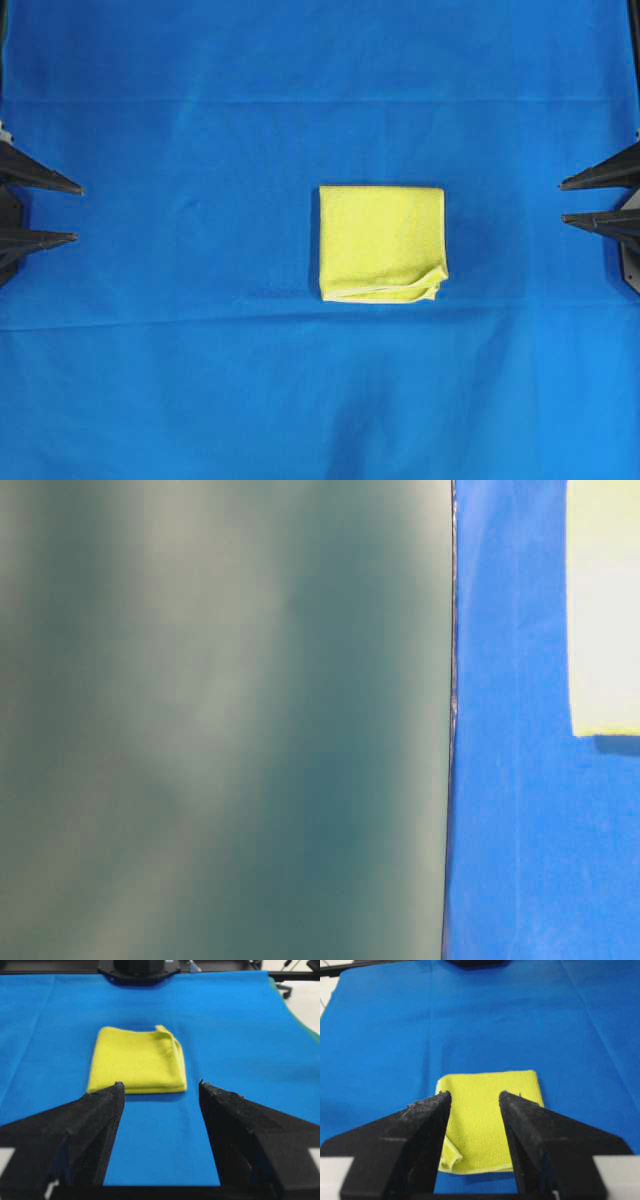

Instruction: Fold a vertical towel.

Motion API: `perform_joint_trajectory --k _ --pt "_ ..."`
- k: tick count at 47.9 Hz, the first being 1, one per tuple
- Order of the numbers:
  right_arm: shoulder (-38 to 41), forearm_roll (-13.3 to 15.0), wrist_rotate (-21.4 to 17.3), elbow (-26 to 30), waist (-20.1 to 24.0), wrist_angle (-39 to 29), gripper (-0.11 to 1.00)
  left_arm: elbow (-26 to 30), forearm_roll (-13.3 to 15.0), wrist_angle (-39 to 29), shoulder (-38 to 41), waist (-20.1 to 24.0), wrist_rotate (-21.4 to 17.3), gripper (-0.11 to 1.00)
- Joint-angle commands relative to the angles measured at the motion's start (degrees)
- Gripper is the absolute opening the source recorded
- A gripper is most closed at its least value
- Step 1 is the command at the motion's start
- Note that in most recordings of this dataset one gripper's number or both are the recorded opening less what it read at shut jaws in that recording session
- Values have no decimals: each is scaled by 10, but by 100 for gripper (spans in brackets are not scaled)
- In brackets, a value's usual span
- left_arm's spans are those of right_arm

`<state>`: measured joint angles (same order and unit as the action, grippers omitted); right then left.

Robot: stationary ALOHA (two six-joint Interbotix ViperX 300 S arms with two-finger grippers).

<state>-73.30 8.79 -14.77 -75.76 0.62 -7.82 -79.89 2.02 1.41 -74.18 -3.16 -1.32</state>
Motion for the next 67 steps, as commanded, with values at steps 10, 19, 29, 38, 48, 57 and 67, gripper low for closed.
perform_joint_trajectory --k 10,19,29,38,48,57,67 --pt "6 -1 -1 7 -1 4 51 6 1 0 4 3 1 59" --pt "7 -1 -1 7 -2 4 51 5 1 0 4 3 2 59" --pt "8 -1 -1 6 -1 3 51 4 2 -4 4 3 2 59" --pt "9 -1 -1 6 -1 -2 51 4 2 -4 4 3 2 59" --pt "10 -1 -1 5 -1 -4 51 4 2 -4 4 3 2 59" --pt "10 -1 -1 5 -2 -7 51 4 2 -4 4 3 2 59" --pt "11 -1 -1 4 -1 -6 51 4 2 -4 4 3 2 59"
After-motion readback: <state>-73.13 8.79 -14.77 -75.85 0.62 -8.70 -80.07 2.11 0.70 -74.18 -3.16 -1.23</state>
